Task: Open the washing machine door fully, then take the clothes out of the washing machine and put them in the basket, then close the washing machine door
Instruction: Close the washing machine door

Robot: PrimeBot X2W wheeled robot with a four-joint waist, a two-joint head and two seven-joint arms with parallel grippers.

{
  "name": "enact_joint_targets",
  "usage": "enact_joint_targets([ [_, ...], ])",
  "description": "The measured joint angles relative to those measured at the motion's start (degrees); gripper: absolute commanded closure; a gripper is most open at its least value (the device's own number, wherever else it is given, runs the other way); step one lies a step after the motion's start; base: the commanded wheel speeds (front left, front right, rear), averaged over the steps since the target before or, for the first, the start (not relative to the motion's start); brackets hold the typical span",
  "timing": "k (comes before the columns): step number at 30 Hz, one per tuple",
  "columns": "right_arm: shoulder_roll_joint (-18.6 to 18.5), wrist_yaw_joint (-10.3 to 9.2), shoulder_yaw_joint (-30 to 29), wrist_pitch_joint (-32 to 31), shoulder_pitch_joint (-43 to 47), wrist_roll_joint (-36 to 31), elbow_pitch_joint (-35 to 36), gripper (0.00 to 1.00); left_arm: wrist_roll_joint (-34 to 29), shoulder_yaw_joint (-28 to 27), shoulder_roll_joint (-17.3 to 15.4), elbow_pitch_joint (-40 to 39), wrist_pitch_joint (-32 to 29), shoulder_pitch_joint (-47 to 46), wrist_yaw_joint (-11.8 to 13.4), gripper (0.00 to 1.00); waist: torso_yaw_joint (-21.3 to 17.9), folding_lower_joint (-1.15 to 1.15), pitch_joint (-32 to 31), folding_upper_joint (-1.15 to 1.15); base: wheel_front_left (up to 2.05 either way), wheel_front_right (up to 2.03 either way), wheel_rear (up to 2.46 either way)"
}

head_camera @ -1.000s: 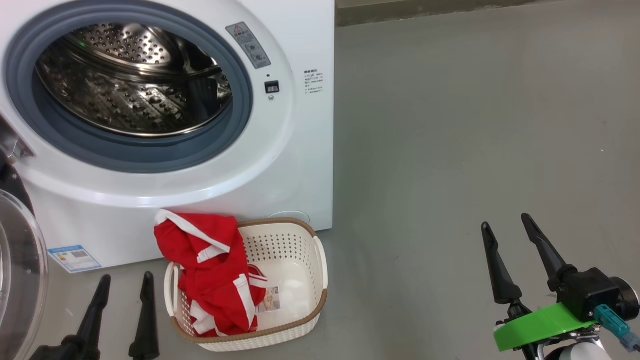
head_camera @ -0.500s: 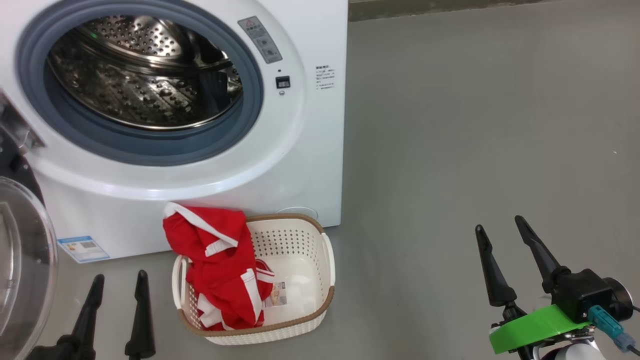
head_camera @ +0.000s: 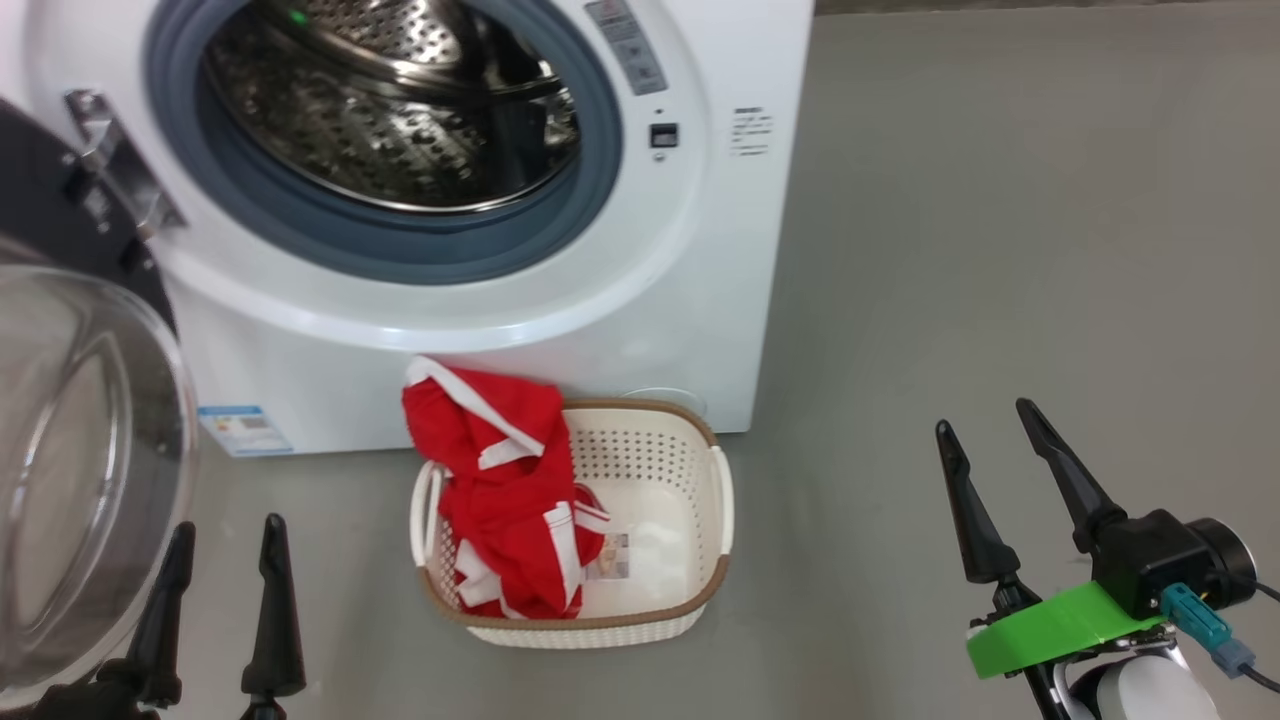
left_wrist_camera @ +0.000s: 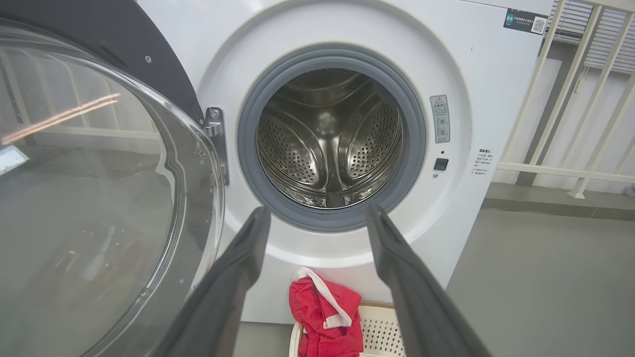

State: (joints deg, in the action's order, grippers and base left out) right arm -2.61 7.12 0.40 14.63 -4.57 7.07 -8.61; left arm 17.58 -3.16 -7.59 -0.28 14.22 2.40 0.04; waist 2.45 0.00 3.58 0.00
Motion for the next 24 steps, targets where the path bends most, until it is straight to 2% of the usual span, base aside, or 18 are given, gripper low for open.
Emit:
enact_joint_targets([
  [10,-0.04,0.00,1.30,0.00,-1.53,-0.55,-0.23,0.00,-0.44,-0.10,-0.04,-0.14,0.01,-0.03,1.05,0.00,6.26,0.00,0.79,0.00,0.00,0.00,0.00],
  [19,-0.09,0.00,3.76,0.00,-1.50,-0.54,-0.62,0.00,-2.46,-0.18,-0.30,-0.47,-0.11,0.04,3.18,0.00,13.01,0.00,-0.62,0.00,0.00,0.00,0.00],
  [24,-0.10,0.00,4.94,0.00,-1.48,-0.54,-0.89,0.00,-2.60,-0.15,-0.48,-1.19,-1.08,0.30,4.20,0.00,15.39,0.00,-1.65,0.00,0.00,0.00,0.00],
])
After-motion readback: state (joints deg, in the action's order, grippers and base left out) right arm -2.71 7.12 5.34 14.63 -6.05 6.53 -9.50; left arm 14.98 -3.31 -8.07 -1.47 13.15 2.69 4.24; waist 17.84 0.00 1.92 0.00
